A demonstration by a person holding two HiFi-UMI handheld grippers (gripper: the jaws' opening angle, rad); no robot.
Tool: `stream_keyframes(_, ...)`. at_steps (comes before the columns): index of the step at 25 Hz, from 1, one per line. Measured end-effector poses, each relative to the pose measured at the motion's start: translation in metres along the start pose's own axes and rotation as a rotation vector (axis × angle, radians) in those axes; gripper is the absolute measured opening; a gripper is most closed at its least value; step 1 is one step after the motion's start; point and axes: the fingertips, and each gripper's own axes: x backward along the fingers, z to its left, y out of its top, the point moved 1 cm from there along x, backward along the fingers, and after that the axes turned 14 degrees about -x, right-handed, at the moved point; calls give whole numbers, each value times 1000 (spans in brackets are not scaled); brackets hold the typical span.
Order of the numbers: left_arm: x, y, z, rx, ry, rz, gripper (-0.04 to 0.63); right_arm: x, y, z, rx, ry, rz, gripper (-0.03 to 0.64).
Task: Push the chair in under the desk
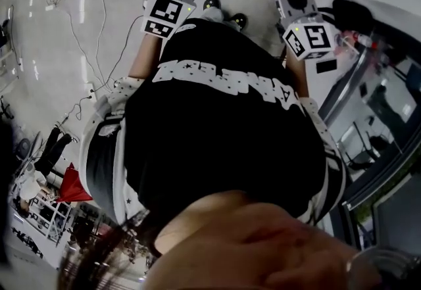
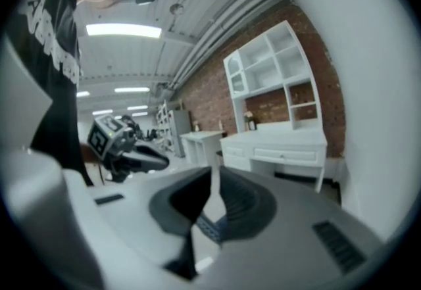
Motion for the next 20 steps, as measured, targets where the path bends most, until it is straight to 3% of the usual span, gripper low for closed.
stream_keyframes(1, -3, -9, -2, 6, -21, 24, 37, -4, -7, -2, 19, -19, 34, 44)
stream_keyframes(3, -9, -28, -2, 12, -56, 73, 38, -15, -23, -8, 55, -54, 120, 135)
stream_keyframes(10, -22, -72, -7, -28, -135, 199, 109, -36, -59, -6, 153, -71, 312, 134)
stream_keyframes(15, -34, -96, -12, -158, -179, 292, 152, -48, -82, -8, 187, -68, 405, 144)
stream_keyframes(20, -45, -110, -18, -233, -206, 329, 172, -53, -101, -10, 207, -65, 480, 153)
